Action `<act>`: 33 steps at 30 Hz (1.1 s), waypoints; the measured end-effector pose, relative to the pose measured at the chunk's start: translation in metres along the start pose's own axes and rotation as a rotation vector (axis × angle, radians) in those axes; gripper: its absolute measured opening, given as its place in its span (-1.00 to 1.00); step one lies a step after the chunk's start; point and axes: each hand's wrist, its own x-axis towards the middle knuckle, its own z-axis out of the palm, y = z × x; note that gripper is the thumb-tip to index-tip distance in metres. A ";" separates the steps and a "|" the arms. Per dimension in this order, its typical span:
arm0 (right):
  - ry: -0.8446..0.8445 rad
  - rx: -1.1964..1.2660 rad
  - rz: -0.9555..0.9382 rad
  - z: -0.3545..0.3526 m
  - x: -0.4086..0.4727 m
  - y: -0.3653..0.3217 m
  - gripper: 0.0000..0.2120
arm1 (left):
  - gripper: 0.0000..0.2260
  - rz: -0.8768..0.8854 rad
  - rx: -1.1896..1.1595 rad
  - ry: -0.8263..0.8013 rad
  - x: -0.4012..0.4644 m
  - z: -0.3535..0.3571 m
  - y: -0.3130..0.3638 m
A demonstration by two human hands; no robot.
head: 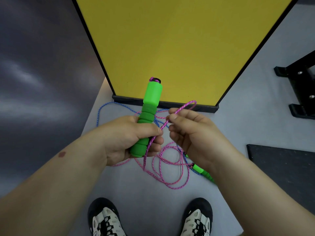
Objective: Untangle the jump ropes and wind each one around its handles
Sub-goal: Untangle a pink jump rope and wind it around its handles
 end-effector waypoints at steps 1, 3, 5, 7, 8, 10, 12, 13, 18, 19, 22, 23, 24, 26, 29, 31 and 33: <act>-0.048 -0.028 0.015 0.003 -0.002 0.003 -0.83 | -0.93 0.003 -0.006 0.000 0.000 0.000 0.000; -0.110 -0.059 0.024 0.006 -0.005 0.007 -0.83 | -0.94 0.005 -0.012 0.012 0.000 0.000 0.000; -0.115 -0.066 0.018 0.007 -0.005 0.008 -0.83 | -0.93 0.002 -0.012 0.022 -0.001 0.001 0.000; -0.093 -0.070 0.007 0.006 -0.004 0.007 -0.83 | -0.93 -0.001 -0.006 0.021 -0.001 0.001 0.000; -0.079 -0.070 0.001 0.005 -0.004 0.006 -0.82 | -0.93 -0.002 -0.004 0.019 -0.001 0.001 0.000; -0.047 -0.060 -0.016 0.004 -0.003 0.005 -0.83 | -0.92 -0.005 -0.004 0.015 0.000 0.001 0.000; -0.005 -0.036 -0.034 0.002 -0.001 0.003 -0.85 | -0.92 -0.005 -0.003 0.007 0.000 0.001 0.000; 0.020 -0.021 -0.044 0.002 0.000 0.001 -0.85 | -0.93 -0.006 -0.003 0.003 -0.001 0.001 0.000; 0.118 0.073 -0.098 -0.006 0.005 -0.009 -0.87 | -0.93 -0.004 0.002 -0.006 -0.002 0.001 0.001; 0.134 0.091 -0.102 -0.008 0.006 -0.010 -0.87 | -0.93 -0.004 0.003 -0.006 -0.002 0.001 0.001; 0.155 0.127 -0.090 -0.010 0.008 -0.010 -0.88 | -0.94 -0.006 0.002 -0.010 -0.003 0.002 0.002; 0.144 0.128 -0.078 -0.010 0.007 -0.009 -0.88 | -0.94 -0.005 0.002 -0.013 -0.003 0.002 0.002; 0.121 0.119 -0.062 -0.008 0.006 -0.007 -0.88 | -0.94 -0.004 0.001 -0.016 -0.003 0.002 0.002; 0.036 0.077 -0.016 -0.003 0.003 -0.003 -0.87 | -0.94 -0.005 0.001 -0.010 -0.003 0.002 0.002; -0.108 -0.006 0.040 0.003 -0.002 0.004 -0.87 | -0.94 -0.006 -0.006 0.002 -0.003 0.003 0.002; -0.132 -0.047 0.032 0.005 -0.003 0.007 -0.85 | -0.93 -0.005 -0.008 0.011 -0.003 0.003 0.003; -0.111 -0.065 0.006 0.004 -0.003 0.006 -0.85 | -0.92 -0.002 -0.002 0.018 -0.003 0.003 0.003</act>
